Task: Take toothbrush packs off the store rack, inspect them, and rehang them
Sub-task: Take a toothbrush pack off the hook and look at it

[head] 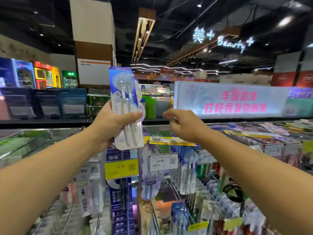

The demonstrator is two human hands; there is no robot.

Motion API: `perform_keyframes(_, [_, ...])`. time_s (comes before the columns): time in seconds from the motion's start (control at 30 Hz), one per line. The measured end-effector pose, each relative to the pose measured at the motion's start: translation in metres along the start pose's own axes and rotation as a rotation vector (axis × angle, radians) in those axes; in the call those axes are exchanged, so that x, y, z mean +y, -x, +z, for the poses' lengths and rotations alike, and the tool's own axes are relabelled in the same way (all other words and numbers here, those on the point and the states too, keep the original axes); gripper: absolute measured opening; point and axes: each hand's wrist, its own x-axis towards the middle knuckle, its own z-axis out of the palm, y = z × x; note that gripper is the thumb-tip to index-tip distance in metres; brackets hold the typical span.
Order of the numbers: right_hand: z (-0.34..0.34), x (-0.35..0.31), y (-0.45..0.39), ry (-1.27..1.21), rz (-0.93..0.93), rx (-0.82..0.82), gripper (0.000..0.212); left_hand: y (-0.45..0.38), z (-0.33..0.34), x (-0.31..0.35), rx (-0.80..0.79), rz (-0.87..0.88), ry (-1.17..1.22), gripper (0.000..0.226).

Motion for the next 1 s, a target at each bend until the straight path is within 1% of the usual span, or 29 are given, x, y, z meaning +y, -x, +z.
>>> perform_keyframes(0.07, [-0.003,0.015,0.001,0.072,0.076,-0.175,0.041,-0.002,0.003,0.0,0.035,-0.001,-0.002,0.07])
perform_keyframes(0.13, [-0.002,0.024,0.003,0.162,0.117,-0.35,0.049,-0.004,0.004,-0.001,0.059,-0.014,-0.032,0.065])
perform_keyframes(0.23, [0.001,0.033,0.002,0.218,0.175,-0.486,0.063,-0.006,0.004,-0.005,0.068,-0.054,-0.08,0.057])
perform_keyframes(0.37, [0.011,0.046,-0.008,0.247,0.212,-0.522,0.071,-0.01,0.004,-0.011,0.096,-0.102,-0.09,0.057])
perform_keyframes(0.57, [0.018,0.053,-0.02,0.301,0.184,-0.497,0.064,-0.013,0.003,-0.016,0.126,-0.123,-0.125,0.058])
perform_keyframes(0.63, [0.019,0.056,-0.023,0.293,0.183,-0.45,0.064,-0.014,0.003,-0.016,0.131,-0.125,-0.139,0.06])
perform_keyframes(0.7, [0.017,0.055,-0.025,0.234,0.207,-0.345,0.061,-0.014,0.002,-0.014,0.139,-0.112,-0.169,0.067])
perform_keyframes(0.73, [0.015,0.053,-0.026,0.181,0.221,-0.269,0.058,-0.013,0.002,-0.012,0.145,-0.097,-0.186,0.075])
perform_keyframes(0.8, [0.008,0.043,-0.029,0.051,0.226,-0.089,0.053,-0.01,0.003,-0.008,0.155,-0.053,-0.222,0.099])
perform_keyframes(0.87, [-0.001,0.025,-0.031,-0.145,0.202,0.076,0.049,-0.008,0.005,-0.004,0.153,-0.011,-0.259,0.118])
perform_keyframes(0.93, [-0.008,0.001,-0.033,-0.418,0.172,0.164,0.049,-0.007,0.008,-0.002,0.153,0.036,-0.286,0.12])
perform_keyframes(1.0, [-0.009,-0.025,-0.032,-0.649,0.142,0.208,0.044,-0.007,0.013,0.0,0.146,0.078,-0.282,0.116])
